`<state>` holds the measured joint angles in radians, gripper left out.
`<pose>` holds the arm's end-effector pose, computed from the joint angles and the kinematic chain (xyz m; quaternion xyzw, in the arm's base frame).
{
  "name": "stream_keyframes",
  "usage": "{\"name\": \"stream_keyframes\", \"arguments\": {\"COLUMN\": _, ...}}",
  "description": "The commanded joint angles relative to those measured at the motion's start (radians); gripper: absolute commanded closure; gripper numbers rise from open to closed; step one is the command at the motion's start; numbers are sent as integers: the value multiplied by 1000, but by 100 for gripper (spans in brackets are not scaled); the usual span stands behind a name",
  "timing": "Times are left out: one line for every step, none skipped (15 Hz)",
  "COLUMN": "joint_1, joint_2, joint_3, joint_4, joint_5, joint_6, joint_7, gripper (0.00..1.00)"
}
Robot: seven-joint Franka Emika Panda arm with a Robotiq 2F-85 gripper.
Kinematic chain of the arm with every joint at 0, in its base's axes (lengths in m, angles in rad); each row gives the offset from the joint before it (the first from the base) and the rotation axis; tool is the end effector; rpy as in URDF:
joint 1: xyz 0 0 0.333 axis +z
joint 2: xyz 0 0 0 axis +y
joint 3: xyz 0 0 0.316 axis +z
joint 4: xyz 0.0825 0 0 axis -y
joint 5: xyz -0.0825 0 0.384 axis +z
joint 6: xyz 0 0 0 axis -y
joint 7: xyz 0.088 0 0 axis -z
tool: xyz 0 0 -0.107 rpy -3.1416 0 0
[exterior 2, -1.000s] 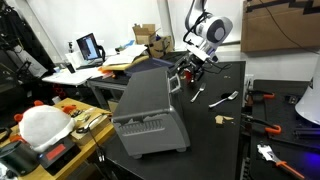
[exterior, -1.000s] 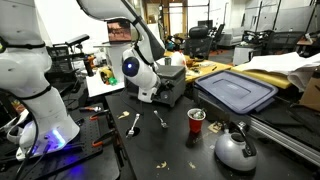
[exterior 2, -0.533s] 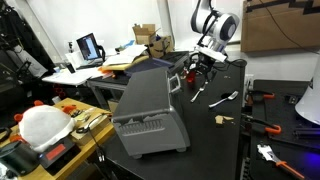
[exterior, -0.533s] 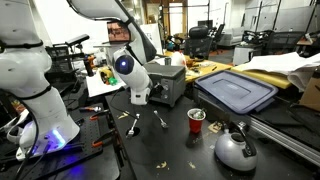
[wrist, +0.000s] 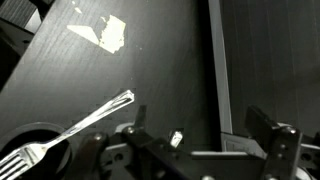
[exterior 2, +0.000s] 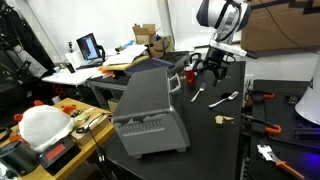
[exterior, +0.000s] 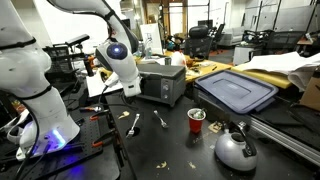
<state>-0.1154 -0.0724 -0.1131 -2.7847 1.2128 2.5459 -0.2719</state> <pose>0.3440 -0.0912 0.2155 -0.8284 0.4785 -0.0016 0.2913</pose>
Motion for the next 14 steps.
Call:
{"name": "stream_keyframes", "arguments": {"joint_1": 41, "joint_2": -33, "joint_3": 41, "joint_4": 7, "joint_5": -71, "joint_6": -13, "joint_7": -47, "gripper": 0}}
{"name": "stream_keyframes", "arguments": {"joint_1": 56, "joint_2": -36, "joint_3": 57, "joint_4": 11, "joint_5": -82, "joint_6": -15, "joint_7": -61, "gripper": 0}}
{"name": "stream_keyframes", "arguments": {"joint_1": 72, "joint_2": -70, "joint_3": 73, "joint_4": -18, "joint_5": -97, "joint_6": -15, "joint_7": -71, "gripper": 0}}
{"name": "stream_keyframes", "arguments": {"joint_1": 90, "joint_2": -76, "joint_3": 90, "joint_4": -24, "joint_5": -98, "joint_6": -13, "joint_7": -91, "gripper": 0}}
{"name": "stream_keyframes", "arguments": {"joint_1": 107, "joint_2": -44, "joint_3": 105, "joint_4": 12, "joint_5": -102, "joint_6": -17, "joint_7": -111, "gripper": 0}}
{"name": "stream_keyframes", "arguments": {"joint_1": 122, "joint_2": -48, "joint_3": 117, "joint_4": 12, "joint_5": -109, "joint_6": -21, "joint_7": -133, "gripper": 0}}
{"name": "stream_keyframes", "arguments": {"joint_1": 136, "joint_2": -70, "joint_3": 130, "joint_4": -6, "joint_5": -116, "joint_6": -21, "joint_7": -157, "gripper": 0}}
{"name": "stream_keyframes", "arguments": {"joint_1": 150, "joint_2": -85, "joint_3": 140, "joint_4": -18, "joint_5": -123, "joint_6": -22, "joint_7": -183, "gripper": 0}}
{"name": "stream_keyframes", "arguments": {"joint_1": 162, "joint_2": -64, "joint_3": 149, "joint_4": 1, "joint_5": -128, "joint_6": -22, "joint_7": -215, "gripper": 0}}
{"name": "stream_keyframes", "arguments": {"joint_1": 174, "joint_2": -51, "joint_3": 159, "joint_4": 13, "joint_5": -145, "joint_6": -13, "joint_7": -237, "gripper": 0}}
{"name": "stream_keyframes", "arguments": {"joint_1": 184, "joint_2": -71, "joint_3": 167, "joint_4": -6, "joint_5": -156, "joint_6": -14, "joint_7": -267, "gripper": 0}}
{"name": "stream_keyframes", "arguments": {"joint_1": 195, "joint_2": -75, "joint_3": 174, "joint_4": -12, "joint_5": -166, "joint_6": -7, "joint_7": -299, "gripper": 0}}
{"name": "stream_keyframes", "arguments": {"joint_1": 205, "joint_2": -58, "joint_3": 179, "joint_4": 4, "joint_5": -174, "joint_6": -1, "joint_7": -334, "gripper": 0}}
{"name": "stream_keyframes", "arguments": {"joint_1": 214, "joint_2": -59, "joint_3": 184, "joint_4": 3, "joint_5": -176, "joint_6": 5, "joint_7": -373, "gripper": 0}}
